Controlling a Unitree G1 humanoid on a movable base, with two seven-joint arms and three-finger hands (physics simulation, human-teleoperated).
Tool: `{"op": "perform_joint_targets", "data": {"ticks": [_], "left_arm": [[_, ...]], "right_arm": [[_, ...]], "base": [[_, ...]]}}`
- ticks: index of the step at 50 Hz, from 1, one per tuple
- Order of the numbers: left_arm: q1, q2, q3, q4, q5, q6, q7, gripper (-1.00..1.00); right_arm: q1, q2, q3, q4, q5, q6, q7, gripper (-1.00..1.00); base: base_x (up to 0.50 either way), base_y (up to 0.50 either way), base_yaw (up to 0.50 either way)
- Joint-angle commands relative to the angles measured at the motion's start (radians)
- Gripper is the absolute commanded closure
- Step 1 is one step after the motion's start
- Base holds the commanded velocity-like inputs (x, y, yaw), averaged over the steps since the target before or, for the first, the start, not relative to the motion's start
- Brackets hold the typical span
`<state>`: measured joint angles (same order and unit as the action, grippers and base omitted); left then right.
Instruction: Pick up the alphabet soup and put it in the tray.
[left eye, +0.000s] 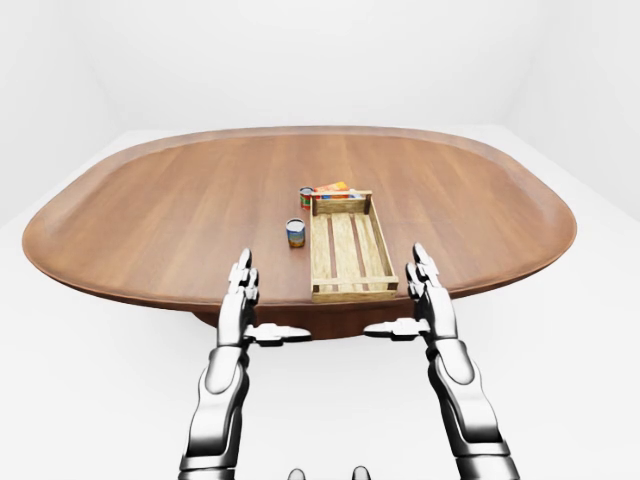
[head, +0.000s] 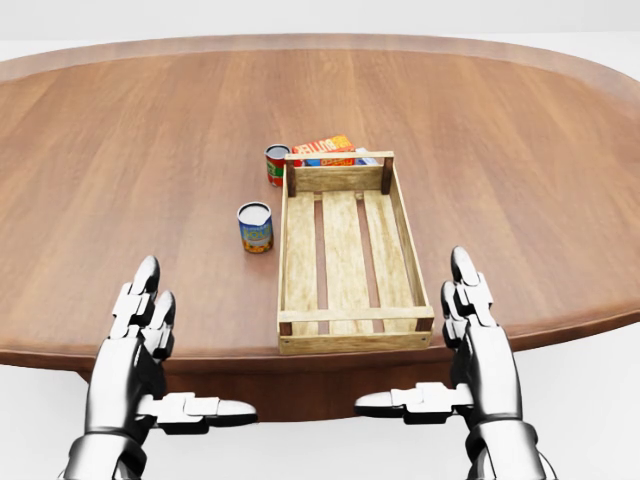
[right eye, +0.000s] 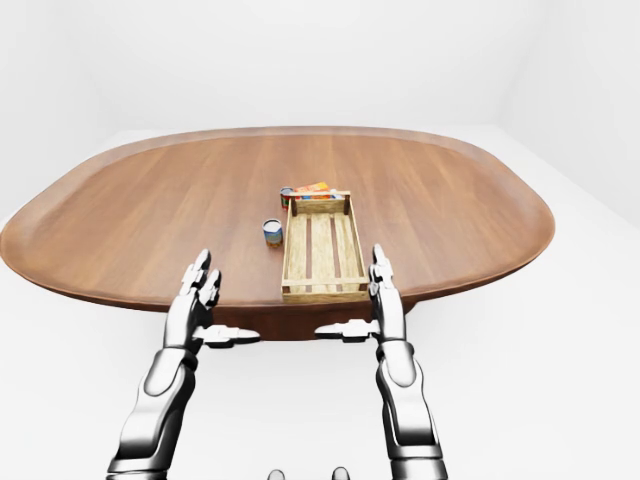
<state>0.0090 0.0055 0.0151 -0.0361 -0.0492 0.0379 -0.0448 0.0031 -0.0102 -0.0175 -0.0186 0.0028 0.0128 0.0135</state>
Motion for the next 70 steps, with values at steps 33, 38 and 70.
{"op": "perform_joint_targets", "data": {"ticks": [33,38,70], "left_arm": [[0.090,0.024,0.142,-0.452,-0.233,0.049,-0.112,-1.00],[0.091,0.027,0.157,-0.494,-0.245,0.049,-0.109,-1.00],[0.104,0.023,0.184,-0.548,-0.265,0.049,-0.126,-1.00]], "right_arm": [[0.169,-0.003,-0.066,-0.547,-0.041,0.075,0.086,-0.98],[0.183,0.003,-0.092,-0.611,-0.038,0.075,0.096,-0.98],[0.220,0.017,-0.095,-0.646,-0.061,0.075,0.126,-0.98]], "base": [[0.00,0.00,0.00],[0.00,0.00,0.00],[0.23,-0.18,0.00]]}}
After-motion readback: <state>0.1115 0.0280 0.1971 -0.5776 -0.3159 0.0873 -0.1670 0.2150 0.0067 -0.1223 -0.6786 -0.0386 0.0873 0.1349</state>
